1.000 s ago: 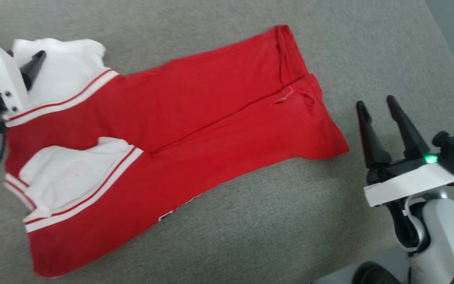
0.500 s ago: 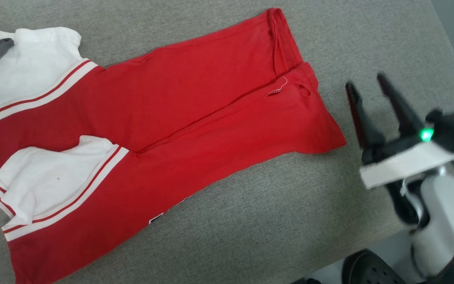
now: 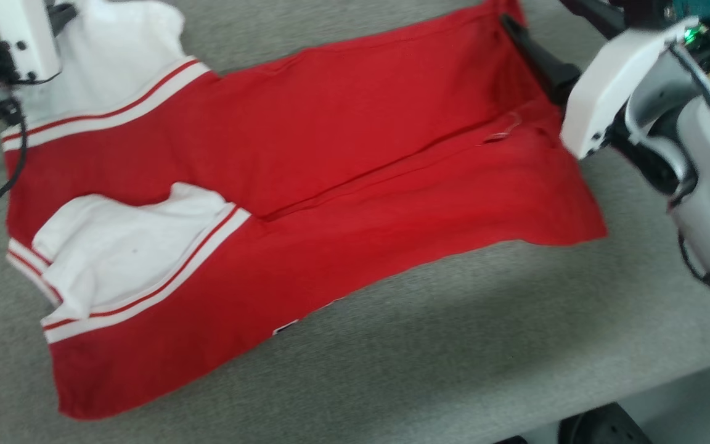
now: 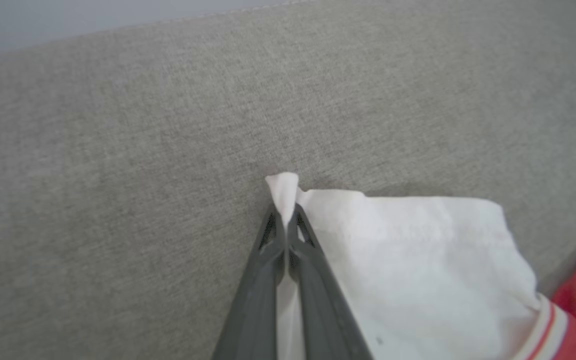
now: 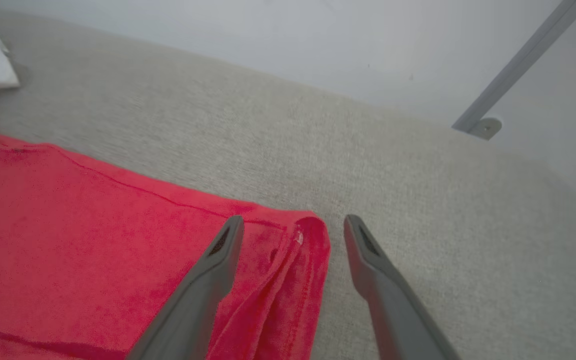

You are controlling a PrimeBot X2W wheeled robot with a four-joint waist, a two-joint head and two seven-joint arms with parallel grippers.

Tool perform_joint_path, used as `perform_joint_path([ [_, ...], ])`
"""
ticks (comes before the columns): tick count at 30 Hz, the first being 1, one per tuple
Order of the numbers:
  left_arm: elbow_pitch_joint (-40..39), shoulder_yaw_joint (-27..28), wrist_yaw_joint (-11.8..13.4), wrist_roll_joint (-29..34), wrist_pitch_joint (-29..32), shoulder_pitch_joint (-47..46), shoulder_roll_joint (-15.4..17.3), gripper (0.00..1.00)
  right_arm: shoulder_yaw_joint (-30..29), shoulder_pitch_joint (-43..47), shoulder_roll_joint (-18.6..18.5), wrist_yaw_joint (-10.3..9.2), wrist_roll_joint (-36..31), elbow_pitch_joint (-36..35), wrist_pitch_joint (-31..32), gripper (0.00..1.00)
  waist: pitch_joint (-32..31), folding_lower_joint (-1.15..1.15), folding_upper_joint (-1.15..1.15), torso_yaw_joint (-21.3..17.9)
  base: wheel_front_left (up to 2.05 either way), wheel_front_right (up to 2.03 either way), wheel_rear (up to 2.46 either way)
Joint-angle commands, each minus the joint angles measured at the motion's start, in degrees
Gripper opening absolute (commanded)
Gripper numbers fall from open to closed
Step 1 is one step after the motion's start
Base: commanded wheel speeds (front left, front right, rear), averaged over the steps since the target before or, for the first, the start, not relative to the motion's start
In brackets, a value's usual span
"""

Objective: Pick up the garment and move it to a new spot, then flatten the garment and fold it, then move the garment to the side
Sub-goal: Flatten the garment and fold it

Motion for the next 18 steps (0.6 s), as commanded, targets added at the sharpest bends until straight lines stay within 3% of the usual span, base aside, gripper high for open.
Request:
perform_joint_path([
  [1, -0.1, -0.6, -0.5, -0.2, 0.0, 0.9, -1.4, 0.0, 1.1, -0.9, -0.1, -0.02, 1.7, 2.3, 1.9, 1.0, 1.3, 0.0, 0.0, 1.8, 0.0, 0.0, 0.0],
  [7, 0.0, -1.6, -1.3, 0.1, -1.2, 0.8, -3.2, 0.0, 6.2, -7.7, -0.6, -0.02, 7.5, 11.5, 11.9, 1.0, 2.5, 0.0, 0.0, 4.2, 0.0, 0.0, 0.0],
  [11, 0.0, -1.3, -1.6, -1.0, -2.2, 0.6, -4.4, 0.0, 9.2, -9.8, 0.1, -0.02, 10.0, 15.1, 14.8, 1.0, 3.0, 0.0, 0.0, 4.8, 0.0, 0.0, 0.0],
  [12, -0.1, -1.5, -1.7, -0.9, -2.5, 0.6, -4.6, 0.0, 9.8, -10.2, 0.2, -0.01, 10.7, 15.7, 14.9, 0.84, 3.0, 0.0, 0.0, 4.9, 0.0, 0.0, 0.0],
  [13, -0.2, -1.5, -1.7, -0.9, -3.0, 0.5, -4.8, 0.0, 10.1, -10.7, 0.1, -0.01, 11.3, 16.2, 14.7, 0.23, 3.0, 0.0, 0.0, 5.1, 0.0, 0.0, 0.0],
  [14, -0.3, -1.5, -1.7, -1.1, -3.4, 0.4, -5.1, 0.0, 10.3, -11.1, 0.0, -0.01, 11.8, 16.6, 14.5, 0.0, 3.0, 0.0, 0.0, 5.2, 0.0, 0.0, 0.0],
  [18, -0.9, -1.0, -1.8, -2.2, -6.5, 1.4, -5.4, 0.0, 12.3, -11.6, -1.4, -0.03, 12.2, 17.4, 12.1, 0.0, 0.8, 0.0, 0.0, 5.9, 0.0, 0.0, 0.0],
])
